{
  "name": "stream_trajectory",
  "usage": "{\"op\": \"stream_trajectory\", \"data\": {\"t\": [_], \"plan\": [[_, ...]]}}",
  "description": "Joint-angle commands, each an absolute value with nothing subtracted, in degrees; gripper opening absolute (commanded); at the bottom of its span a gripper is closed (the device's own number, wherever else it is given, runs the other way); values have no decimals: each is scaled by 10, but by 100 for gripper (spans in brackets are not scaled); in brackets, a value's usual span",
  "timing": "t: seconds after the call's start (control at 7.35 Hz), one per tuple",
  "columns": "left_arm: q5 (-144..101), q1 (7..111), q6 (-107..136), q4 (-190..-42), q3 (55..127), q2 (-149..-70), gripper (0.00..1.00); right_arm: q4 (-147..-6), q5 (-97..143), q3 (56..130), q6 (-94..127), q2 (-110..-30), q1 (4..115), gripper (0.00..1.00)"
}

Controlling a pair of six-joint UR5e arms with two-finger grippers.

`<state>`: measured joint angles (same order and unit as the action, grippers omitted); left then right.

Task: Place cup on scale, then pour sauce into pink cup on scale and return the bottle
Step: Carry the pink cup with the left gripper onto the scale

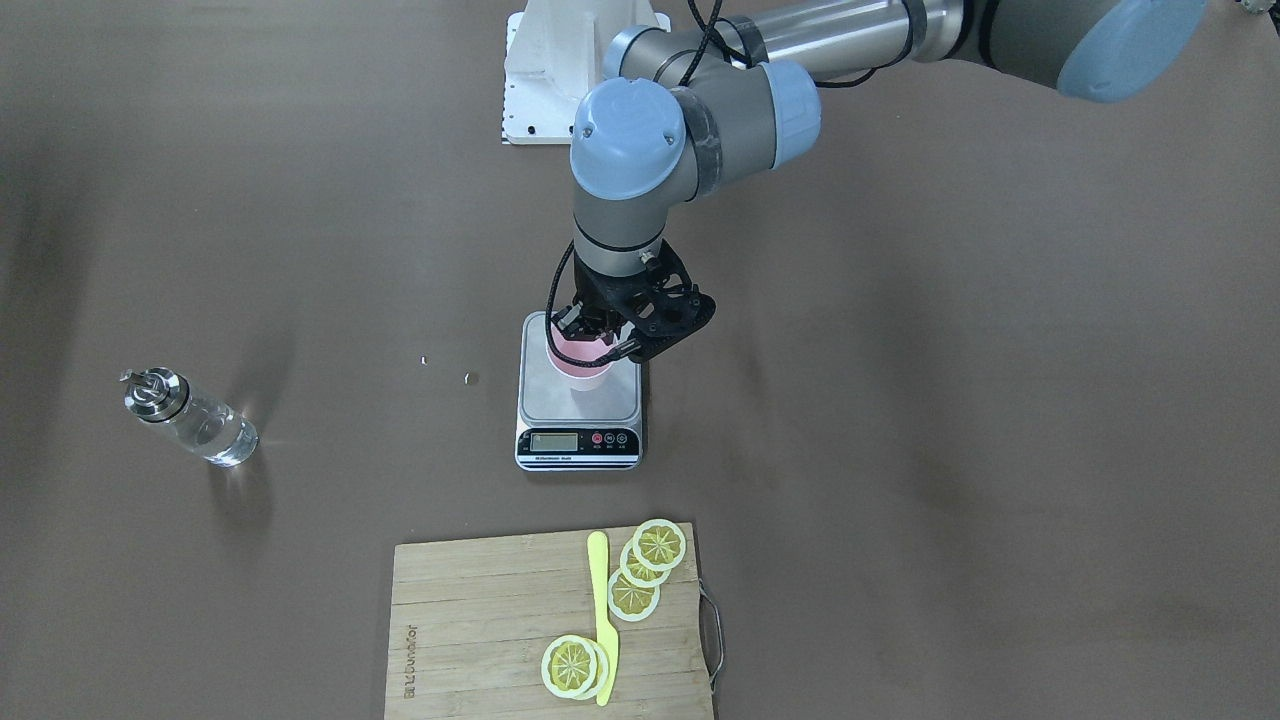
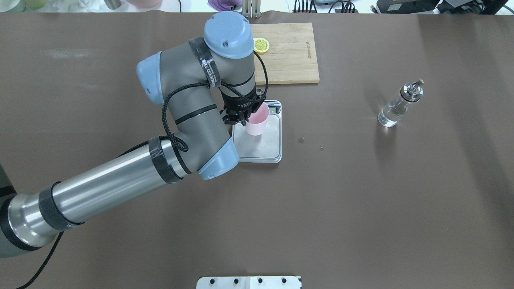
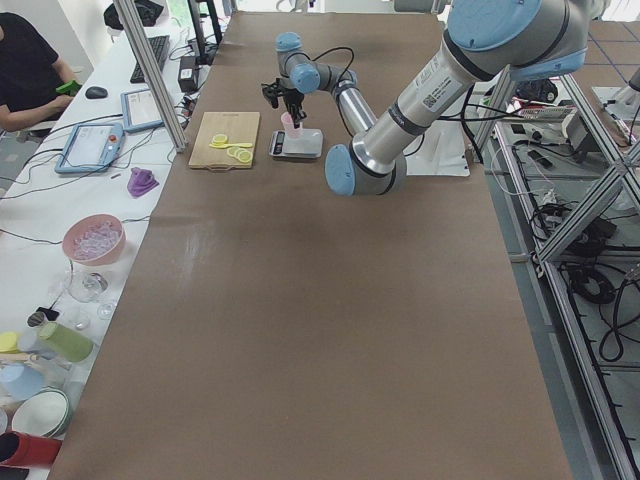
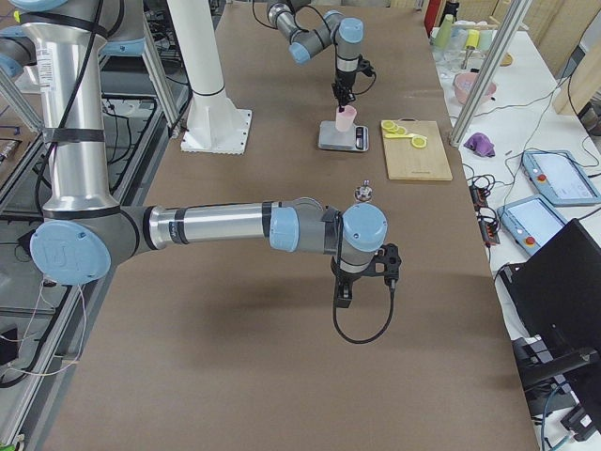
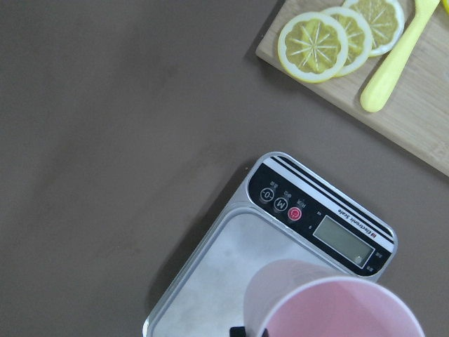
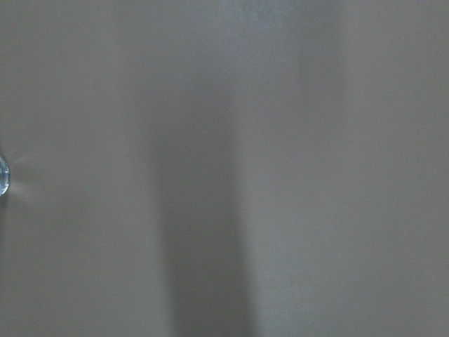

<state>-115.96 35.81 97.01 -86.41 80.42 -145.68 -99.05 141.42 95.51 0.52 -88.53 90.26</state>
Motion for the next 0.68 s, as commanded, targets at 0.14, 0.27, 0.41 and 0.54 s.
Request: {"op": "stream_trajectory", "data": {"t": [0.14, 0.27, 0.41, 0.54], "plan": [[-1158, 349, 971, -872, 809, -1449, 0, -991, 1414, 955, 5, -885, 903, 100], [-1158, 349, 972, -873, 810, -1450, 0, -991, 1414, 955, 5, -885, 903, 100], [-1158, 349, 975, -878, 810, -1449, 54, -990, 1414, 954, 5, -885, 903, 100], [-1157, 349, 982, -903, 810, -1440, 97, -991, 1414, 954, 4, -885, 903, 100]]}}
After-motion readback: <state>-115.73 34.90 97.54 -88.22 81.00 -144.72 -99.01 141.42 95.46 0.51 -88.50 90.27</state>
